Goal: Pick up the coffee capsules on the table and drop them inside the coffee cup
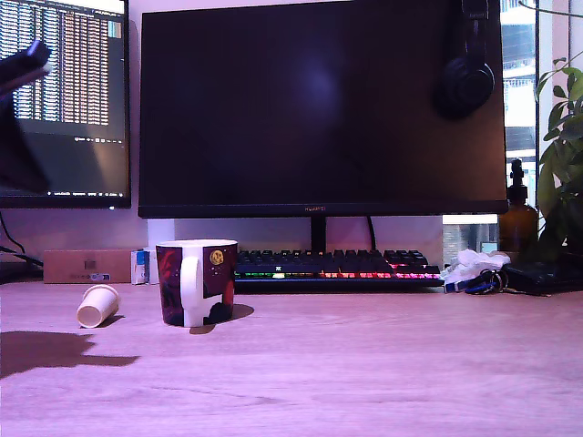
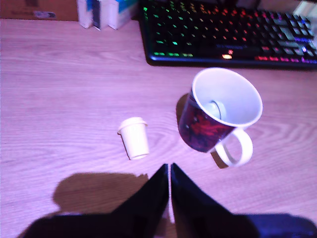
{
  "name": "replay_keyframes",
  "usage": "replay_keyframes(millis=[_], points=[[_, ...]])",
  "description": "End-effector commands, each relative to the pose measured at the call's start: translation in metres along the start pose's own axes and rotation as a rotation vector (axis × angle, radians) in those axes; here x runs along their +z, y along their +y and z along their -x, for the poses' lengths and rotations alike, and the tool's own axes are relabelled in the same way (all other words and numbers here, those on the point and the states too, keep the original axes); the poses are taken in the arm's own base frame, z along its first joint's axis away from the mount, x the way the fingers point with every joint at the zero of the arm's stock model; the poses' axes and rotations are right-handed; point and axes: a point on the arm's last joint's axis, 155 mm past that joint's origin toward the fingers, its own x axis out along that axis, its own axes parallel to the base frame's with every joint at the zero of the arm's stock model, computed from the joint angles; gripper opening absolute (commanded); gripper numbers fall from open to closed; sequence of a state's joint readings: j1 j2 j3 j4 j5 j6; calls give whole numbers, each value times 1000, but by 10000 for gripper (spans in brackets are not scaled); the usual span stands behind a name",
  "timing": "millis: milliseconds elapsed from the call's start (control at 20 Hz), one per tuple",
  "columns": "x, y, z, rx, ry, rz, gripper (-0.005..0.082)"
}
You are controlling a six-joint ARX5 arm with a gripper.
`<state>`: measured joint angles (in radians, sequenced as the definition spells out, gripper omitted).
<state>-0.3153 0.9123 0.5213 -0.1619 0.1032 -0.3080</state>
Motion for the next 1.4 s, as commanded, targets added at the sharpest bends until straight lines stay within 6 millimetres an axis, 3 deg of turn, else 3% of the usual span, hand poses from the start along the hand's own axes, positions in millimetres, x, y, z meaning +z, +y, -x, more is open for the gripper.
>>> replay_keyframes(millis=[0,50,100,250,450,650,1350], points=[[-7,-1,-5,-4,21,4,326],[-12,-1,-9,-2,41,3,441],[-17,0,-14,1,62,2,476],[-25,3,-32,9,92,2,476],[-20,4,-52,19,58,-41,477],[-12,8,-63,63,8,-63,486],[-31,33,-98,154,35,-97,485]])
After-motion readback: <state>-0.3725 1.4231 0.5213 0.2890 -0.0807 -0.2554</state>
